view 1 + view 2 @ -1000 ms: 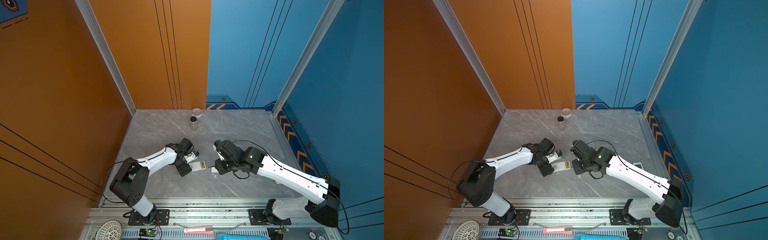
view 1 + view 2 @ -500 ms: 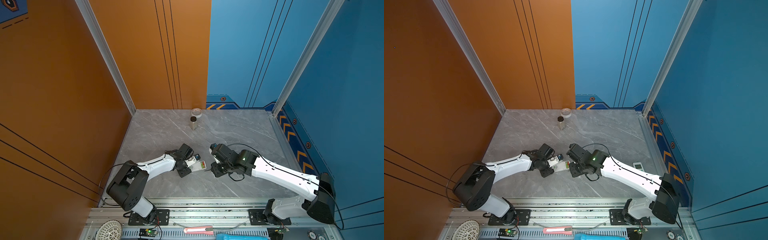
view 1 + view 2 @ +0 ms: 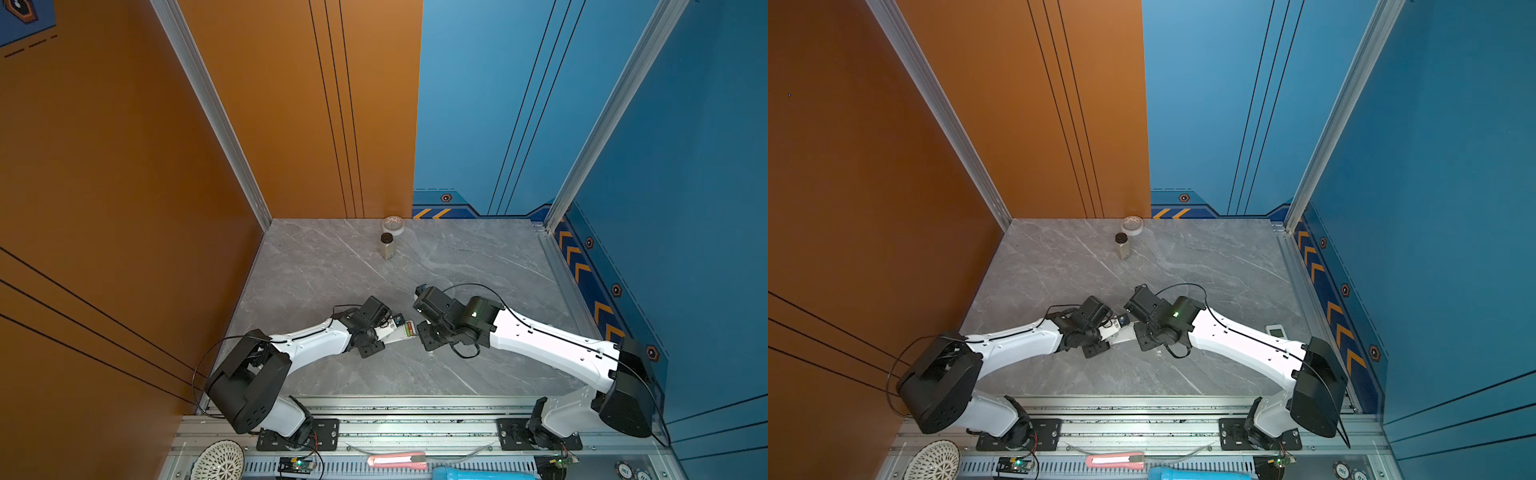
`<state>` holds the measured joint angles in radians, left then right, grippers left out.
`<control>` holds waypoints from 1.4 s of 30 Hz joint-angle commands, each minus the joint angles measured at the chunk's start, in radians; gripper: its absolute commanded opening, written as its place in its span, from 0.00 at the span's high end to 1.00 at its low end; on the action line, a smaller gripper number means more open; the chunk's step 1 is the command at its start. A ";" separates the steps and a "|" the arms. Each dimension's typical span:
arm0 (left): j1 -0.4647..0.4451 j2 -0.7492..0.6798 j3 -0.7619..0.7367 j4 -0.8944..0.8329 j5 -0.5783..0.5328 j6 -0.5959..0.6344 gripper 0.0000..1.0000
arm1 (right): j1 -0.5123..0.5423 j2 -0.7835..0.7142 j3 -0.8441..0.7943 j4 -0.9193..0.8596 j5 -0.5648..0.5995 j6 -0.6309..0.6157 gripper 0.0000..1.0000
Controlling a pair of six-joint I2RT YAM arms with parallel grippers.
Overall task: Unload the batteries from the remote control
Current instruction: 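Push the screwdriver tip toward the batteries while left gripper holds the remote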
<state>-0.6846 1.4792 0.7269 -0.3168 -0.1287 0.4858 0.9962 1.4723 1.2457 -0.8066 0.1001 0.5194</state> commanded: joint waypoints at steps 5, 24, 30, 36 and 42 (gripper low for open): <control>-0.025 -0.008 -0.019 0.015 -0.070 0.020 0.68 | 0.005 0.065 0.063 -0.009 0.000 -0.059 1.00; -0.028 -0.020 -0.021 0.021 -0.072 0.024 0.68 | -0.011 0.111 0.060 -0.017 0.008 -0.064 1.00; -0.027 -0.014 -0.020 0.022 -0.069 0.027 0.68 | -0.027 0.106 0.059 -0.012 0.012 -0.068 1.00; -0.026 -0.014 -0.019 0.024 -0.067 0.024 0.68 | -0.037 0.110 0.054 -0.005 -0.009 -0.073 1.00; -0.024 -0.012 -0.018 0.024 -0.066 0.024 0.68 | -0.034 0.126 0.051 0.001 -0.031 -0.076 1.00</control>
<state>-0.7082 1.4769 0.7200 -0.2951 -0.1829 0.5014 0.9627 1.5837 1.2873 -0.8074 0.0822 0.4648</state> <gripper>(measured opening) 0.565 0.254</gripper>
